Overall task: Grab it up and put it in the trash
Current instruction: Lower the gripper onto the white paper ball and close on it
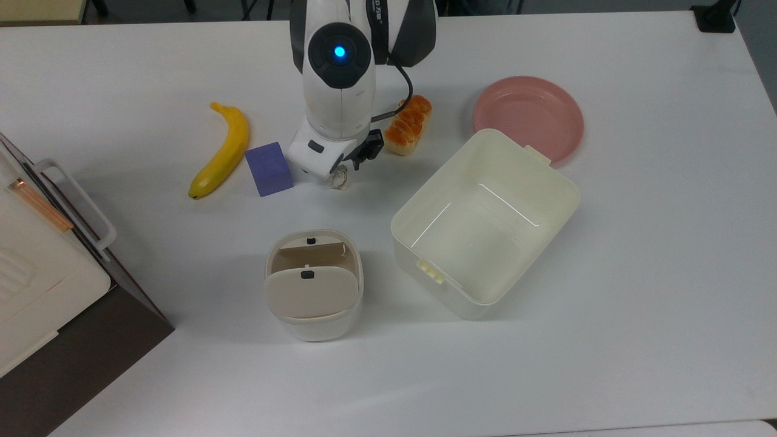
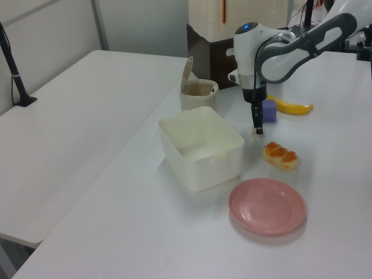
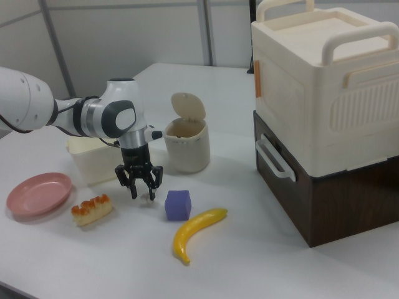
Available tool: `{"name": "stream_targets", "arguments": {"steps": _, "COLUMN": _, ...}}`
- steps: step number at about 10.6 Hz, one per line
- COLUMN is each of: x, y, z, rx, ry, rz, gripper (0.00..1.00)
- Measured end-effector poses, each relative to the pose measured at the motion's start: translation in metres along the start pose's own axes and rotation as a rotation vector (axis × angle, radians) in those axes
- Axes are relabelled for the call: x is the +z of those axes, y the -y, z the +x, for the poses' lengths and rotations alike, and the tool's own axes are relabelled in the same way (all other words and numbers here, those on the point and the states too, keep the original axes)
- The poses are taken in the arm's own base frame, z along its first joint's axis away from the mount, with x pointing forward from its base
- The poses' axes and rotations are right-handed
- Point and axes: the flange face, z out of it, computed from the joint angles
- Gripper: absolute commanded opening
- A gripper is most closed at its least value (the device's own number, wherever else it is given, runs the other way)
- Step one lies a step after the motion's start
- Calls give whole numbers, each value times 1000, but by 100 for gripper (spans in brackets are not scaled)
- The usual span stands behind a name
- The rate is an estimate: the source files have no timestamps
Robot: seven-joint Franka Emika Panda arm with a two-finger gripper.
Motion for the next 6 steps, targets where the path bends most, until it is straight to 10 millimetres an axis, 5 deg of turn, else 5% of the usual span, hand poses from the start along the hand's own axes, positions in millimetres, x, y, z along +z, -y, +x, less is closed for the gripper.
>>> {"name": "stream_targets", "arguments": {"steps": 4, "x": 4, "y": 3, "z": 3, "rx": -7, "ry": 0, "rz": -3, "gripper": 2}}
{"name": "stream_targets", "arguments": {"steps": 6, "x": -4, "y": 2, "z": 5, "rx": -6, "ry": -15, "rz": -6, "gripper": 0}}
